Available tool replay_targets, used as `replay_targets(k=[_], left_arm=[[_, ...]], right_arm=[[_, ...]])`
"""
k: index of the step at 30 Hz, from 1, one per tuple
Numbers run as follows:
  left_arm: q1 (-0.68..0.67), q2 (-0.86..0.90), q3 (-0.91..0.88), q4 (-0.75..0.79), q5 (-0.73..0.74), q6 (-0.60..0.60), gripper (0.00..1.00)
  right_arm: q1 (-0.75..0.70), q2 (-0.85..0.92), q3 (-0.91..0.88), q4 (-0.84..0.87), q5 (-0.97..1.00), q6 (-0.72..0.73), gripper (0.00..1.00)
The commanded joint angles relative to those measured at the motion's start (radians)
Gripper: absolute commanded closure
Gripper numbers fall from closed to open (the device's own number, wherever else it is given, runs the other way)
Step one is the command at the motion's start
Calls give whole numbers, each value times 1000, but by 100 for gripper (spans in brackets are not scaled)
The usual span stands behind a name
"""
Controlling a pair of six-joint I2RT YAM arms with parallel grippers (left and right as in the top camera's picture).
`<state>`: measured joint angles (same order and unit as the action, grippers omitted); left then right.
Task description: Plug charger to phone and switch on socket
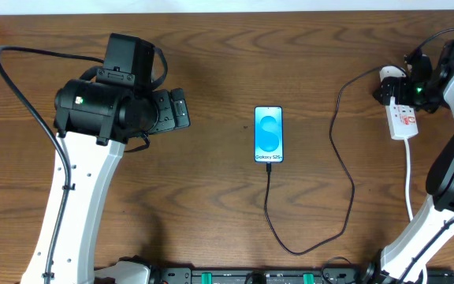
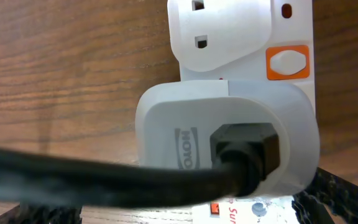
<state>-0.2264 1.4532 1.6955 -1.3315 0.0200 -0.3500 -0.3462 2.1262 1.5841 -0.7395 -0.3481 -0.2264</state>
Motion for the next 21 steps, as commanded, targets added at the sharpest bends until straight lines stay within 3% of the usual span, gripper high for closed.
replay_targets(k=[1,21], left_arm=[[-2,4,6,-3,-6,9,0],[-2,4,6,-3,-6,9,0]], right_arm=[[50,36,-58,-38,-159,31,1],[73,37,-95,-12,-235,55,1]])
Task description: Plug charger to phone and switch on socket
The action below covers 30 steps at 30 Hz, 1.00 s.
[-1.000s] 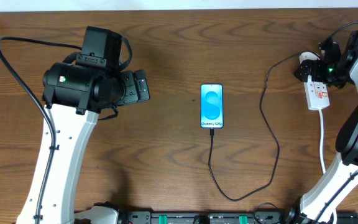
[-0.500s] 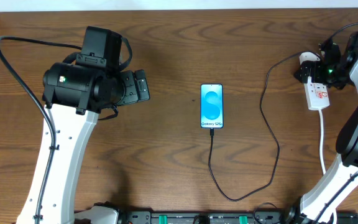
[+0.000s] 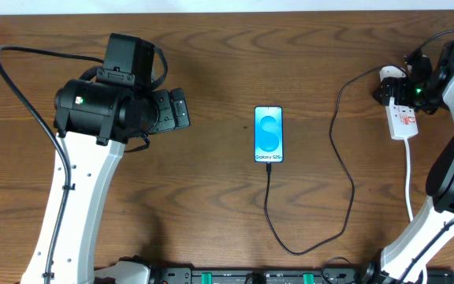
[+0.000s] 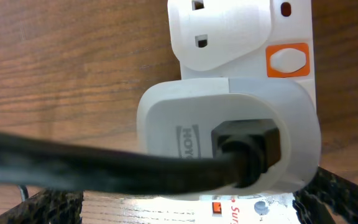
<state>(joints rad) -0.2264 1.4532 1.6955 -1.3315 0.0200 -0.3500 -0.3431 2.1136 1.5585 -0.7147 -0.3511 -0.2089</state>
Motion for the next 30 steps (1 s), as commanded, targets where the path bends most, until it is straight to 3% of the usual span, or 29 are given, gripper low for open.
replay_targets(k=[1,14,18,23,30], left_arm=[[-2,4,6,-3,-6,9,0],[-2,4,6,-3,-6,9,0],[-2,4,6,-3,-6,9,0],[-2,4,6,-3,-6,9,0],[-2,4,6,-3,-6,9,0]], right_arm=[[70,49,-72,-36,-232,37,1],[66,47,-74,-18,-216,43,1],[59,24,-38,-68,-100,81,1],[59,-83,2,-131,114,188,1],[59,-407,3,-186,301,319,1]])
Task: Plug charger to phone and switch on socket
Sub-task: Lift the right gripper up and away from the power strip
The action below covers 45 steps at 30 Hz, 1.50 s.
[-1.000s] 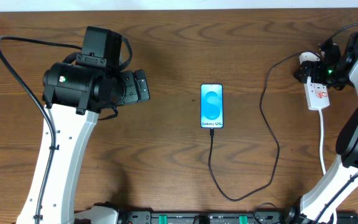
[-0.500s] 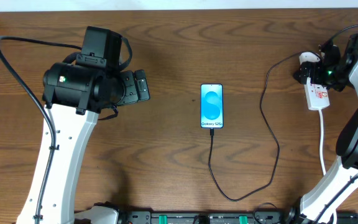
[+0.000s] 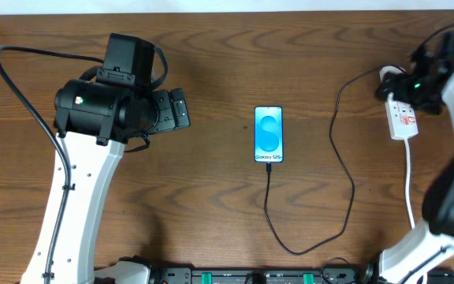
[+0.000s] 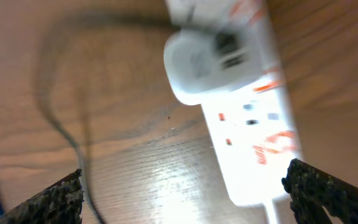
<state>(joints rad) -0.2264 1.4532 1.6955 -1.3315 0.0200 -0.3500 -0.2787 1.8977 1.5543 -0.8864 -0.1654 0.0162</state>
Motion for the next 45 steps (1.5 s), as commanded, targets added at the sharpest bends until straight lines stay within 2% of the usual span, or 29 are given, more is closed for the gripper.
replay_targets(k=[1,8,13,41,45], left_arm=[[-2,4,6,-3,-6,9,0],[-2,4,6,-3,-6,9,0],[-2,4,6,-3,-6,9,0],[1,2,5,-5,-6,9,0],[-11,-20,-14,-6,-45,36,0]], right_arm=[[-6,-234,8,-14,116,94,1],[-6,-486,7,16,114,93,1],[-6,-549,7,14,114,93,1],[-6,-555,7,-51,114,93,1],[-6,-555,7,-51,114,93,1]])
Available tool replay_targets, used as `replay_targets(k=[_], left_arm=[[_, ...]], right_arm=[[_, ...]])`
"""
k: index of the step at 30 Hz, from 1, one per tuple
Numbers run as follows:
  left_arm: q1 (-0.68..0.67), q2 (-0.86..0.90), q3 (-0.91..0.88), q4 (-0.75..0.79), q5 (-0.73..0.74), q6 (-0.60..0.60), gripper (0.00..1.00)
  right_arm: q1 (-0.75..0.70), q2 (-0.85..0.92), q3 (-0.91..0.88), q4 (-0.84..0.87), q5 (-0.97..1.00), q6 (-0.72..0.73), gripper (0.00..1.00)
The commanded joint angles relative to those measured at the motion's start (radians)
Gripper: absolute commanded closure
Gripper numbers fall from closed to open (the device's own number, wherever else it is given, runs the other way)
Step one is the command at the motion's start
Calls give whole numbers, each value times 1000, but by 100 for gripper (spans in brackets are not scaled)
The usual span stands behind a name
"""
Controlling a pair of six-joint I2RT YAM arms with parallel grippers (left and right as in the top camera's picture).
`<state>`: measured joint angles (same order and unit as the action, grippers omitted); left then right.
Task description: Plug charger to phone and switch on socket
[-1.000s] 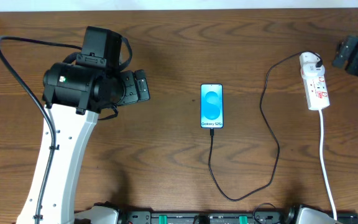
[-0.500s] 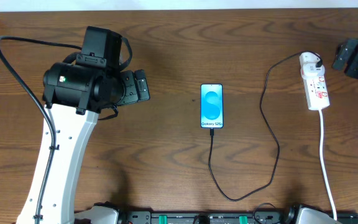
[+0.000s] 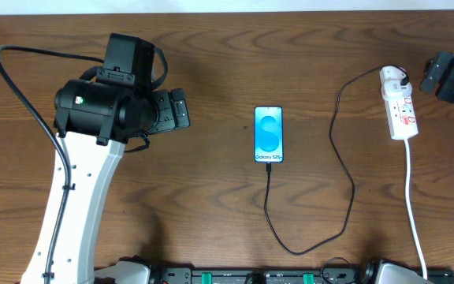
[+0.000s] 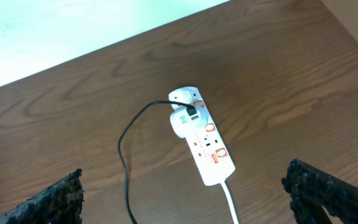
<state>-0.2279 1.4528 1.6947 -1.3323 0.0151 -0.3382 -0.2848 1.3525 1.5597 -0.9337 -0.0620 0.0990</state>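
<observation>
The phone lies flat mid-table with its screen lit, and a black cable is plugged into its near end. That cable loops round to a white charger seated in the white power strip, which has orange switches. My right gripper is open, high above and apart from the strip, holding nothing. From overhead the right gripper sits at the right edge, beside the strip. My left gripper hangs at the left, far from the phone.
The strip's white lead runs toward the near edge on the right. The large left arm stands over the table's left side. A pale wall or floor strip borders the far table edge.
My right gripper has moved up and to the right, off the power strip. The wrist view now takes in the whole strip and charger instead of a blurred close view. Phone and left arm are unchanged.
At the two oldest moments my right gripper was down at the strip's far end, the wrist camera close against the charger and an orange switch. Then it stood slightly off the strip. Now it is well clear, open. The phone stayed lit and plugged in throughout.
</observation>
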Motion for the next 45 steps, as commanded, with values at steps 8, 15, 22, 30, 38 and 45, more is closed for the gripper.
replay_targets(k=[8,15,22,30,38,45], left_arm=[[-34,-195,-249,207,-137,24,0],[-32,-497,-639,532,-185,31,0],[-2,-820,-996,861,-210,31,0],[89,-1173,-1400,1297,-206,31,0],[126,-1344,-1630,1462,-201,31,0],[187,-1452,-1691,1347,-107,56,0]], right_arm=[[0,-10,2,-3,11,10,1],[0,-10,2,-3,11,10,1],[0,-10,2,-3,11,10,1],[0,-10,2,-3,11,10,1],[0,-10,2,-3,11,10,1],[0,-10,2,-3,11,10,1]])
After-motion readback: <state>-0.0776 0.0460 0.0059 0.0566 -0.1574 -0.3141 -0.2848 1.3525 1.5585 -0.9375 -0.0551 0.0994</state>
